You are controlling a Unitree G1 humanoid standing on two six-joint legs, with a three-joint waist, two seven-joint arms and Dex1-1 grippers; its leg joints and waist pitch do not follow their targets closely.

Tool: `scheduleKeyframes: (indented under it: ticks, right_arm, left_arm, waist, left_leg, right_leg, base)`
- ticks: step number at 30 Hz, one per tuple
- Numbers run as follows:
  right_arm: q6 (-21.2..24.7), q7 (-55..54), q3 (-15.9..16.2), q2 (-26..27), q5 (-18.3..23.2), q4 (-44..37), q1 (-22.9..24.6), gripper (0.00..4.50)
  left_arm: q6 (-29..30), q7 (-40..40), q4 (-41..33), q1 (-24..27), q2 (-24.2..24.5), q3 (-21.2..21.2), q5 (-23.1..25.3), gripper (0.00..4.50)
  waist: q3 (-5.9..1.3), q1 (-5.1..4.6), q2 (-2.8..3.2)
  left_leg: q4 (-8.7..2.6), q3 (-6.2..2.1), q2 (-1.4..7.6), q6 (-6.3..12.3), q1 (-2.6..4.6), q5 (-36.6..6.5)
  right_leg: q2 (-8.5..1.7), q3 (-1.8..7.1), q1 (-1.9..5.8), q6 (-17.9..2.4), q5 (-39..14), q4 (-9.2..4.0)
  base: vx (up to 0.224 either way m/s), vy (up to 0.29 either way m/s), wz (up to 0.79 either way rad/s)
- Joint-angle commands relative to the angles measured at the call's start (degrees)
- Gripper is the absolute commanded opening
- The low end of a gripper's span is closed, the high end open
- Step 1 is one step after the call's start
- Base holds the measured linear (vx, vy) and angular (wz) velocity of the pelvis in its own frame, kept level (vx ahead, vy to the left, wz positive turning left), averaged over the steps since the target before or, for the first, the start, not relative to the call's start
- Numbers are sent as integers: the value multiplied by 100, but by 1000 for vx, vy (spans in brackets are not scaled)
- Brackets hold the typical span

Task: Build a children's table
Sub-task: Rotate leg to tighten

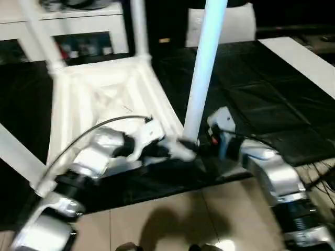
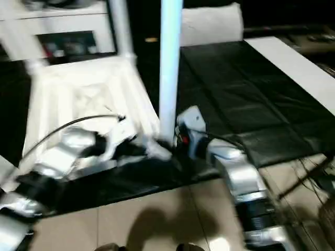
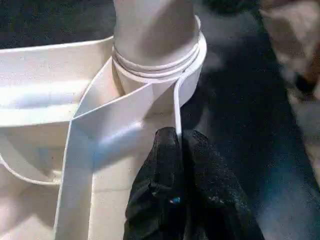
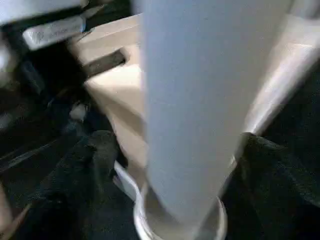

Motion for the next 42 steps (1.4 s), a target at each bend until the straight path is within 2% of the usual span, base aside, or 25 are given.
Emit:
scheduleKeyframes:
  ticks: [1, 2, 4, 7, 8, 11, 13, 14, 15, 17, 18, 23, 24, 25, 26, 29, 31, 33, 34, 36, 37, 38, 39, 41, 42]
  right_arm:
    - [-119, 496, 119, -163, 101, -35, -73, 409]
    - [-126, 639, 152, -232, 138, -8, -83, 409]
    - [-189, 1097, 260, -408, 246, 4, -86, 409]
    - [-227, 1578, 412, -571, 361, 8, -103, 409]
    - [-267, 1705, 454, -599, 372, 32, -127, 409]
    - [-354, 1843, 494, -612, 363, 98, -178, 409]
    - [-431, 2030, 545, -598, 365, 200, -235, 392]
    - [-439, 2099, 584, -603, 368, 201, -235, 382]
    - [-449, 2147, 612, -609, 373, 211, -243, 372]
    - [-351, 2245, 668, -617, 438, 155, -223, 355]
    - [-332, 2277, 679, -618, 458, 148, -222, 348]
    - [-121, 2595, 783, -678, 584, 68, -184, 305]
    - [-81, 2620, 776, -677, 611, 53, -178, 285]
    - [-15, 2633, 763, -670, 653, 28, -168, 285]
    - [18, 2616, 748, -661, 685, 11, -160, 276]
    - [156, 2468, 666, -603, 807, -56, -123, 252]
    - [293, 2159, 536, -473, 864, -136, -69, 226]
    - [462, 1657, 367, -262, 851, -192, 1, 219]
    - [507, 1197, 259, -82, 752, -206, 61, 213]
    - [657, 157, -1, 333, 578, -199, 134, 208]
    - [657, 157, -1, 333, 578, -199, 134, 206]
    - [787, -240, -146, 519, 585, -170, 129, 204]
    - [851, -622, -268, 690, 556, -149, 127, 204]
    - [1003, -1339, -455, 1025, 436, -150, 132, 202]
    - [1023, -1722, -500, 1211, 303, -189, 158, 202]
  left_arm:
    - [-408, -529, 23, -72, 99, -281, 45, 0]
    - [-477, -688, 41, -76, 152, -310, 9, 0]
    - [-618, -1094, 17, -88, 279, -392, -77, 0]
    - [-640, -1502, -59, -118, 400, -500, -140, 0]
    - [-666, -1659, -89, -131, 432, -534, -158, 0]
    - [-709, -1877, -110, -158, 467, -583, -192, 0]
    - [-842, -2075, -83, -208, 492, -671, -175, 0]
    - [-863, -2086, -65, -225, 481, -679, -163, 0]
    - [-883, -2103, -37, -241, 471, -676, -157, 0]
    - [-979, -2056, 65, -291, 445, -677, -100, 0]
    - [-1001, -2047, 97, -307, 439, -675, -89, 0]
    - [-1075, -2065, 309, -413, 418, -649, -56, 0]
    - [-1064, -2066, 314, -413, 421, -638, -66, 0]
    - [-1022, -2038, 312, -406, 420, -611, -74, 0]
    - [-998, -1990, 324, -408, 413, -593, -65, 0]
    - [-871, -1809, 379, -428, 384, -546, -28, 0]
    - [-632, -1595, 407, -437, 316, -446, -60, 0]
    - [-330, -1315, 420, -453, 192, -278, -159, 0]
    - [-180, -1140, 426, -467, 119, -194, -193, 0]
    - [193, -429, 502, -533, -148, 57, -200, 0]
    - [193, -429, 502, -533, -148, 57, -200, 0]
    - [295, -129, 554, -566, -260, 138, -176, 0]
    - [369, 142, 600, -594, -369, 205, -151, 0]
    - [586, 733, 694, -670, -626, 391, -141, 0]
    - [752, 1027, 680, -698, -791, 495, -157, 0]
  waist:
    - [-431, 20, 42]
    - [-432, 42, 15]
    - [-442, 98, 14]
    - [-448, 159, -18]
    - [-449, 187, -5]
    - [-454, 210, -12]
    - [-454, 231, -3]
    - [-456, 253, 17]
    - [-457, 269, -12]
    - [-459, 283, 34]
    - [-459, 277, 6]
    - [-451, 295, 4]
    - [-447, 291, 4]
    - [-448, 294, 33]
    - [-447, 286, 4]
    - [-451, 300, 18]
    - [-453, 304, 7]
    - [-441, 306, 4]
    - [-428, 288, 17]
    - [-391, 223, -26]
    - [-381, 201, -18]
    - [-375, 160, -23]
    - [-376, 137, -17]
    - [-374, 9, -18]
    - [-388, -55, -24]
  left_leg:
    - [-400, -152, 402, 264, 117, -1277]
    - [-406, -150, 409, 239, 108, -1287]
    - [-409, -144, 415, 223, 107, -1231]
    - [-406, -128, 417, 251, 102, -1138]
    - [-401, -127, 420, 260, 101, -1101]
    - [-402, -131, 418, 244, 90, -1038]
    - [-400, -130, 419, 231, 100, -1051]
    - [-399, -128, 418, 223, 107, -1073]
    - [-398, -124, 422, 223, 109, -1077]
    - [-407, -140, 434, 201, 113, -1082]
    - [-408, -135, 432, 196, 110, -1108]
    - [-411, -139, 425, 171, 108, -1217]
    - [-414, -142, 423, 155, 109, -1233]
    - [-414, -146, 425, 143, 113, -1246]
    - [-421, -146, 434, 125, 123, -1279]
    - [-424, -150, 441, 103, 125, -1259]
    - [-425, -149, 440, 92, 122, -1230]
    - [-429, -148, 429, 53, 128, -1277]
    - [-439, -160, 428, -13, 123, -1351]
    - [-429, -169, 360, -105, 157, -1635]
    - [-424, -172, 350, -117, 169, -1666]
    - [-412, -186, 328, -121, 179, -1756]
    - [-410, -187, 325, -116, 179, -1773]
    - [-428, -232, 340, -173, 129, -1890]
    - [-417, -245, 330, -179, 137, -1948]
  right_leg:
    - [-483, 443, 320, -819, -1772, -423]
    - [-491, 452, 333, -839, -1748, -403]
    - [-501, 466, 342, -865, -1684, -387]
    - [-506, 472, 336, -922, -1588, -363]
    - [-513, 475, 335, -940, -1572, -352]
    - [-518, 474, 340, -948, -1587, -346]
    - [-515, 472, 331, -939, -1642, -355]
    - [-516, 472, 327, -933, -1680, -361]
    - [-516, 471, 331, -915, -1698, -367]
    - [-506, 466, 323, -909, -1665, -358]
    - [-502, 468, 327, -908, -1638, -364]
    - [-514, 459, 339, -853, -1865, -391]
    - [-517, 456, 338, -821, -1933, -401]
    - [-519, 457, 335, -815, -1953, -404]
    - [-511, 457, 329, -810, -1962, -411]
    - [-519, 462, 331, -836, -1898, -401]
    - [-517, 467, 333, -847, -1835, -389]
    - [-527, 461, 329, -835, -1956, -409]
    - [-540, 455, 328, -790, -2133, -431]
    - [-544, 398, 316, -511, -2873, -533]
    - [-540, 387, 302, -449, -3022, -561]
    - [-535, 338, 302, -305, -3292, -623]
    - [-532, 328, 307, -254, -3338, -640]
    - [-518, 267, 333, -120, -3357, -660]
    - [-525, 251, 324, -96, -3310, -671]
  base:
    - [0, 0, 0]
    - [0, 0, 0]
    - [0, 0, 0]
    - [0, 0, 0]
    - [0, 0, 0]
    - [0, 0, 0]
    - [0, 0, 0]
    - [0, 0, 0]
    - [0, 0, 0]
    - [0, 0, 0]
    - [0, 0, 0]
    - [0, 0, 0]
    - [0, 0, 0]
    - [0, 0, 0]
    - [0, 0, 0]
    - [0, 0, 0]
    - [0, 0, 0]
    - [0, 0, 0]
    - [0, 0, 0]
    - [0, 0, 0]
    - [0, 0, 0]
    - [0, 0, 0]
    - [0, 0, 0]
    - [0, 0, 0]
    - [0, 0, 0]
